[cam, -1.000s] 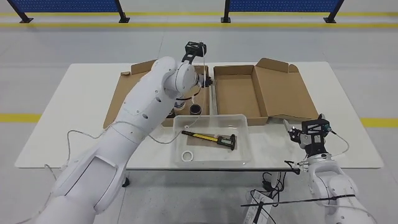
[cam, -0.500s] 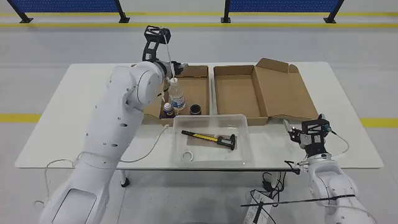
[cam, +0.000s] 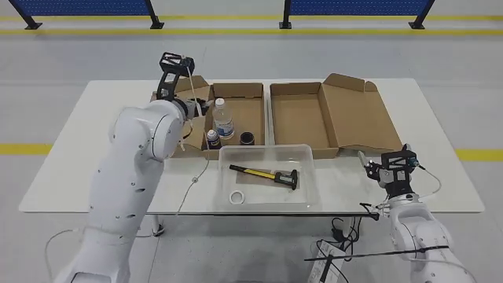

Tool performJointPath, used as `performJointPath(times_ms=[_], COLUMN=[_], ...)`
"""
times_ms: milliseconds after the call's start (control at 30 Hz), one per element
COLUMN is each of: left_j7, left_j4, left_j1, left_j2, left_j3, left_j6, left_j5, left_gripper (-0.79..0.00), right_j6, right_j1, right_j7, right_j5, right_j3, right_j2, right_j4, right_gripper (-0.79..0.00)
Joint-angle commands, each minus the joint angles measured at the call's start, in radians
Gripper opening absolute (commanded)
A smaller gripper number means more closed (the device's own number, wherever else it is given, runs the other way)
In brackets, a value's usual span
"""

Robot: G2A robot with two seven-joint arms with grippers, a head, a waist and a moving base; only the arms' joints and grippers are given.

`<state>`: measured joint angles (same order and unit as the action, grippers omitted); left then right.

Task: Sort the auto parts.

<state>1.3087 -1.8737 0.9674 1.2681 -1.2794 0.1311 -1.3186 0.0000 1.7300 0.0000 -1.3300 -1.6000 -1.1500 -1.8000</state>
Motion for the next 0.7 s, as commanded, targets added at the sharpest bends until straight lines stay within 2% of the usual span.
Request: performJointPath(times_ms=[0,267,500,667], left_j7=[0.020,0.090,0.140,0.150], left_j4=[-0.026,-0.097,-0.095,-0.090], left_j1=[0.023,0.077,0.073,0.070], left_j2=[-0.002,-0.008,-0.015,-0.017], left_j3=[-0.004,-0.024,-0.042,-0.045], left_j6=[-0.012,-0.032,-0.116,-0.122], left_j5=[-0.007,-0.016,-0.020,-0.033], left_gripper=[0.000,0.000,0.000,0.000], right_j6=[0.000,0.000,0.000,0.002], right_j1=[0.000,0.000,0.000,-0.013], right_j7=[0.000,0.000,0.000,0.010], right_j5=[0.000,0.000,0.000,0.023], right_j3=[0.000,0.000,0.000,0.005], right_j2=[0.000,0.000,0.000,-0.004], right_j4=[0.000,0.000,0.000,-0.011], right_gripper=[0.000,0.000,0.000,0.000])
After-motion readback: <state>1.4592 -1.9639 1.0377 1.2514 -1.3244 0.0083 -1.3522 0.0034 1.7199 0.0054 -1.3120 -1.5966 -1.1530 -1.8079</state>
